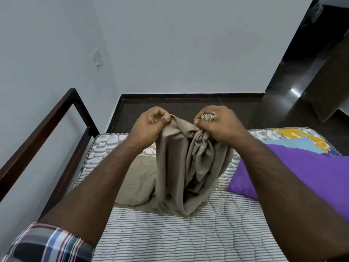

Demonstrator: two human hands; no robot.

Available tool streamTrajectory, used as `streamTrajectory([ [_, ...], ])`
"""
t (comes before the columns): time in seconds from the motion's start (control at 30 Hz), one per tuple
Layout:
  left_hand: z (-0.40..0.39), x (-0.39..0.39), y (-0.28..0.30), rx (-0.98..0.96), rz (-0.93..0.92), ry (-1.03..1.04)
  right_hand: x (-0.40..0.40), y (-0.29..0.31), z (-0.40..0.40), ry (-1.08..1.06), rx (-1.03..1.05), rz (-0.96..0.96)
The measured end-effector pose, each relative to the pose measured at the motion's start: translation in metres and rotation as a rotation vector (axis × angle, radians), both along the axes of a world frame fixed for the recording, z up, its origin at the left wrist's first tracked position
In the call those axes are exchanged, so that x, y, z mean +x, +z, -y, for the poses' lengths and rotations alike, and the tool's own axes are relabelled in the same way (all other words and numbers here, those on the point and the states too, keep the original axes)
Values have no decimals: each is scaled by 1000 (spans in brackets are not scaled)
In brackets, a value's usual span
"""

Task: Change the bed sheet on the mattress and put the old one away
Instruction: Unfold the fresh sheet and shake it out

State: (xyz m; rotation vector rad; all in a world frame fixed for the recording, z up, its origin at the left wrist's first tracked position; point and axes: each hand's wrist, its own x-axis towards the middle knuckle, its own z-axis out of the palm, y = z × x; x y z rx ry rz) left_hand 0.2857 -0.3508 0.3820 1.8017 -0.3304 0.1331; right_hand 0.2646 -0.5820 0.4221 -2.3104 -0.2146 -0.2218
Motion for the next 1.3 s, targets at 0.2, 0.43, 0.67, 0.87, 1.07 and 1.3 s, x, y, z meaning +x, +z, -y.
streamTrajectory([
  [0.2,9,-8,-2,-84,-53,-83,-2,4,-6,100,83,-67],
  [0.43,14,-6,14,-63,-66,-62,-7,-8,-19,66,-35,-119],
  [0.67,-11,-17,-2,118,-321,-294,5,1,13,-74,195,-55],
  [0.87,1,-22,-37,218,-191,-140,6,-1,15,-24,277,-68],
  [1.07,9,-13,-21,-138,-107,133,0,-4,16,91,248,-153],
  [1.3,38,-17,8,-67,-66,-295,-8,-8,-12,334,119,-289],
])
